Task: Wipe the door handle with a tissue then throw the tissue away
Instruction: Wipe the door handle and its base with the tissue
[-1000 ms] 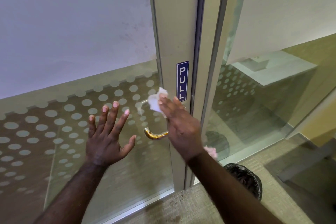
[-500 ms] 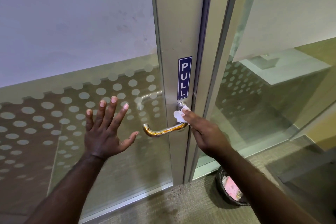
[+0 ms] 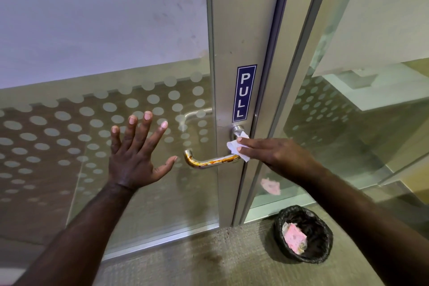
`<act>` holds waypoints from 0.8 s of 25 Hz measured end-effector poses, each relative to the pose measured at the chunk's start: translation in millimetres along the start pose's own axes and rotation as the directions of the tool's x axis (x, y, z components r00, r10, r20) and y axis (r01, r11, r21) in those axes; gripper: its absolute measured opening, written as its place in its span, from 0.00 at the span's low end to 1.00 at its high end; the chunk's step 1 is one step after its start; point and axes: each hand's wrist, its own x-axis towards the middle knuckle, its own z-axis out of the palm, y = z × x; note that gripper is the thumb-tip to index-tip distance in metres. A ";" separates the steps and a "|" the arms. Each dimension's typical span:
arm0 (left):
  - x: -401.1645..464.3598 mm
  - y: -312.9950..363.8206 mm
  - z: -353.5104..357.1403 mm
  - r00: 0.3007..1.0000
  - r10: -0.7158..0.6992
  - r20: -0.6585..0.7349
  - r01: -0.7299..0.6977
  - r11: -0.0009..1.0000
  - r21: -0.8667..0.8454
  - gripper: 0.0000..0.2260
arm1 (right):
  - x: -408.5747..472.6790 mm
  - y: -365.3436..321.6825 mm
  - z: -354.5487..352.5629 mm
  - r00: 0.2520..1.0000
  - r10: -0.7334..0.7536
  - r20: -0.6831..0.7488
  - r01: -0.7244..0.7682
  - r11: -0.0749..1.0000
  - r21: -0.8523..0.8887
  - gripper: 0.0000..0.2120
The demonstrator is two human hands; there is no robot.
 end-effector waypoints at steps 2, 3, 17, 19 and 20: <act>-0.6 0.3 0.1 1.000 -0.002 0.009 0.002 1.000 0.003 0.41 | 9.4 7.3 -2.2 0.994 -0.104 0.009 0.105 0.993 -0.056 0.25; -0.9 0.2 -0.1 1.000 -0.003 0.012 0.003 1.000 0.004 0.41 | 13.6 9.5 -3.0 0.986 -0.168 0.008 0.168 0.982 -0.085 0.21; -2.0 3.0 2.6 1.000 -0.019 0.005 0.019 0.999 0.029 0.41 | 4.7 -4.4 27.0 0.970 -0.193 -0.147 0.182 0.980 -0.084 0.17; -2.1 3.0 3.0 1.000 -0.022 0.006 0.022 0.999 0.025 0.42 | 4.0 -16.3 35.7 0.971 -0.126 -0.204 0.104 0.988 -0.113 0.18; -2.1 2.9 3.0 1.000 -0.021 0.006 0.020 0.999 0.025 0.42 | 3.5 -24.1 41.5 0.972 -0.077 -0.224 0.049 0.991 -0.128 0.19</act>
